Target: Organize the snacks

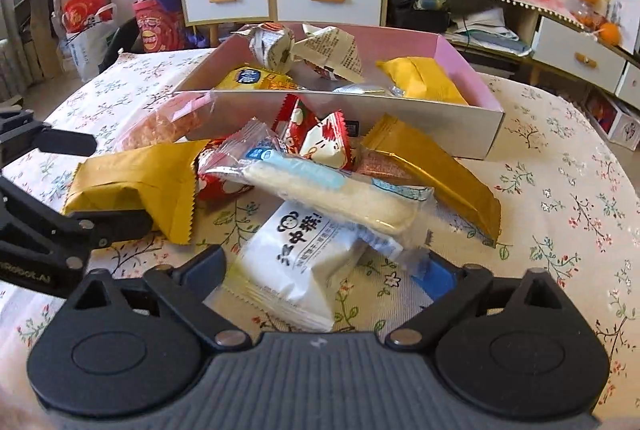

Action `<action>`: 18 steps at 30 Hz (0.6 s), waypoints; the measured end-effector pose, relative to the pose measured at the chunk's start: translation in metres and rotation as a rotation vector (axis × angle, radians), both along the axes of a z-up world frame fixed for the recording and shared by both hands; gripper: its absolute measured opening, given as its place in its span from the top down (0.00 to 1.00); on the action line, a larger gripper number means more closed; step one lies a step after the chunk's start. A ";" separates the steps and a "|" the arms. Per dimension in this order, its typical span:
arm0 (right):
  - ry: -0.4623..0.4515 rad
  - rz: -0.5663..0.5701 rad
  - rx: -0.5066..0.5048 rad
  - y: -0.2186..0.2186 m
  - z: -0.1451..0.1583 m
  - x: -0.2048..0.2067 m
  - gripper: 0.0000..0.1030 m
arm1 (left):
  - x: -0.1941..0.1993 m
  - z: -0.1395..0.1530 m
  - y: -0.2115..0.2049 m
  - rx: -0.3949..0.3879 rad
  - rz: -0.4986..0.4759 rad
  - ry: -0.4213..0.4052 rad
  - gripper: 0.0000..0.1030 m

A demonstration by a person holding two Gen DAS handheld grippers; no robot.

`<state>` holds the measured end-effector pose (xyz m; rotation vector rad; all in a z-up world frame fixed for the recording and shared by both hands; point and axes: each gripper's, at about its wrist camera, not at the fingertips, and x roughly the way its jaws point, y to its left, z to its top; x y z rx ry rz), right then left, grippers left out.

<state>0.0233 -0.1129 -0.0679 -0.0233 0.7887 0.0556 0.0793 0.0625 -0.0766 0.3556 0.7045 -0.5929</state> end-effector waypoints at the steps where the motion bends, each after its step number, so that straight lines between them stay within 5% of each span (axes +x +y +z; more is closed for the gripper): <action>1: 0.000 0.009 0.001 0.000 0.001 -0.001 0.16 | -0.001 0.001 -0.002 0.000 -0.011 0.010 0.06; 7: 0.013 0.031 -0.002 -0.007 0.007 -0.006 0.46 | -0.016 0.005 -0.009 0.011 -0.100 0.043 0.10; 18: 0.064 0.017 0.007 -0.039 0.011 -0.015 0.49 | -0.044 0.007 -0.012 -0.012 -0.228 0.179 0.11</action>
